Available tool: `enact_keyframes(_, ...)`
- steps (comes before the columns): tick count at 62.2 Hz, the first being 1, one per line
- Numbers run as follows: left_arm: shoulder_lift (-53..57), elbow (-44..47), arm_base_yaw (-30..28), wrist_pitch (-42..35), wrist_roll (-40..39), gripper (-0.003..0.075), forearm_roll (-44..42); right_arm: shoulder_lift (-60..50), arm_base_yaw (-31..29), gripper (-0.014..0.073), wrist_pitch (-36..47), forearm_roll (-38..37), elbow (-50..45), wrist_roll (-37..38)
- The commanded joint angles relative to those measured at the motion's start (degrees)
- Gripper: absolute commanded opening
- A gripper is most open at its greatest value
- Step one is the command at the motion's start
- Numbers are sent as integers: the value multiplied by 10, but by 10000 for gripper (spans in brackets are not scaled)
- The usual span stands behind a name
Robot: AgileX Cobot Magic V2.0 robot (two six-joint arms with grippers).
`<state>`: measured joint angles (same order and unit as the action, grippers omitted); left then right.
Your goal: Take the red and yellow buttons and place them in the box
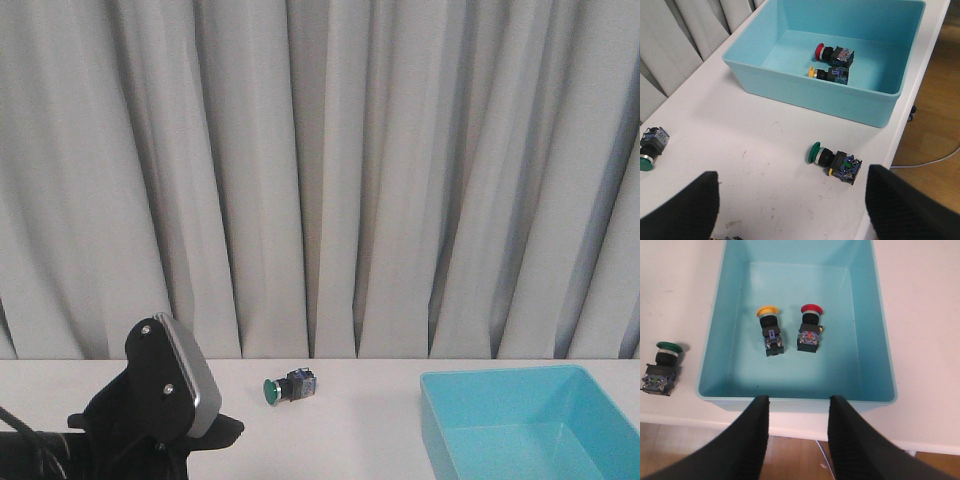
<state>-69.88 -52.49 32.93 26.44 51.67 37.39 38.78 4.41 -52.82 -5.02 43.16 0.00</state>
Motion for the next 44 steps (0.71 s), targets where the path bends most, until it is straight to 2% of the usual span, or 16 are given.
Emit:
enact_keyframes(1,11,-18,0,-28,-6,498,19,-4,-3,222,34,-7,14,0)
enact_keyframes(20,11,-18,0,-28,-6,125,19,-4,-3,-2,35,-3,14,0)
enact_keyframes(27,11,-18,0,-28,-6,0,19,-4,-3,-7,35,-3,14,0)
enact_keyframes(44,11,-18,0,-27,-6,-8,19,-4,-3,-7,23,-3,14,0)
